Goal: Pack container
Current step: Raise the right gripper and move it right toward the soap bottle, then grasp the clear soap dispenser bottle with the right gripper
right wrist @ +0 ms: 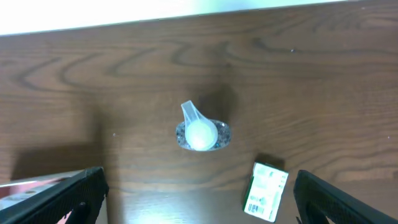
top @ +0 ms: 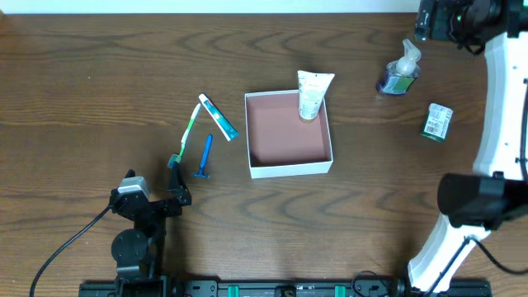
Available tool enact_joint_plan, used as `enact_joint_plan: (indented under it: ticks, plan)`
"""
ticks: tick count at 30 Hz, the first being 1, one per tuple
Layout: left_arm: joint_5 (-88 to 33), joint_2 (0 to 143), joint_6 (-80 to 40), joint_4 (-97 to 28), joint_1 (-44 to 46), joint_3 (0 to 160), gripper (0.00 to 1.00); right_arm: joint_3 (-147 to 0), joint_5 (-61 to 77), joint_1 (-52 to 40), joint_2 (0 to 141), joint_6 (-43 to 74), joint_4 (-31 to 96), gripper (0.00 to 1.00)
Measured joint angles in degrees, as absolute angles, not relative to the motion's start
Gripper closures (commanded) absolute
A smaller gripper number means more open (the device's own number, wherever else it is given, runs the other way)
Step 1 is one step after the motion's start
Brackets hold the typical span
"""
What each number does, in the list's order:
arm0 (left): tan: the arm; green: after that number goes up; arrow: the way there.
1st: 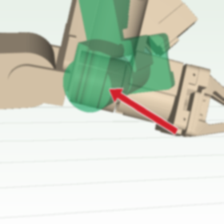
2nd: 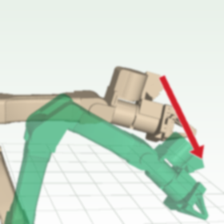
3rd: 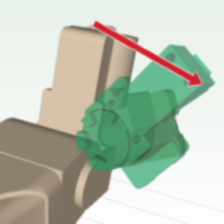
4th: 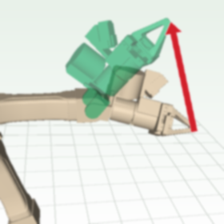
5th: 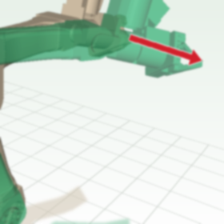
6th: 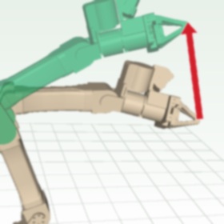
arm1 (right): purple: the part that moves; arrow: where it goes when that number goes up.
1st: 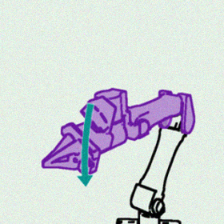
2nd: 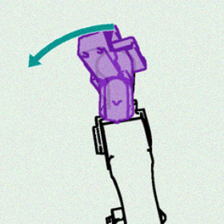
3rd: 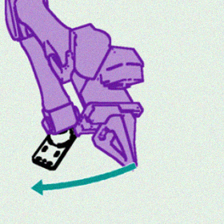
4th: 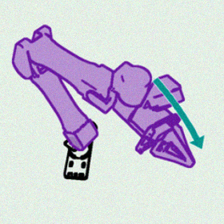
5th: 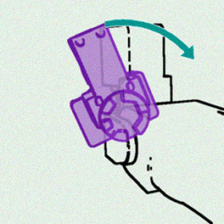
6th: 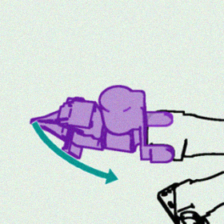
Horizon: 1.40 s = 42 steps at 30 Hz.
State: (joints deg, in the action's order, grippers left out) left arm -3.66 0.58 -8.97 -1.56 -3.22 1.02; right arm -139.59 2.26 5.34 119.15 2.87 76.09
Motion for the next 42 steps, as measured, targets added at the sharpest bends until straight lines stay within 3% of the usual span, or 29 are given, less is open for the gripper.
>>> enact_joint_plan:
  ticks: [18,26,30,36,42]
  plan:
    - [-3.7,0.6,-9.0,-1.5,-3.2,1.0,0.02,-141.5,2.9,5.3,129.3,-2.2,75.7,0.05]
    - [-3.7,0.6,-9.0,-1.6,-3.2,1.0,0.02,-141.8,3.2,5.3,135.8,-3.0,77.4,0.12]
    - [-3.7,0.6,-9.0,-1.6,-3.2,1.0,0.02,-141.7,3.3,5.3,138.1,-3.6,76.9,0.24]
    - [-3.7,0.6,-9.0,-1.6,-3.2,1.0,0.02,-141.7,3.5,5.4,138.1,-4.5,76.0,0.28]
    - [-3.7,0.6,-9.0,-1.6,-3.2,1.0,0.02,-141.7,3.5,5.4,138.1,-5.5,76.0,0.41]
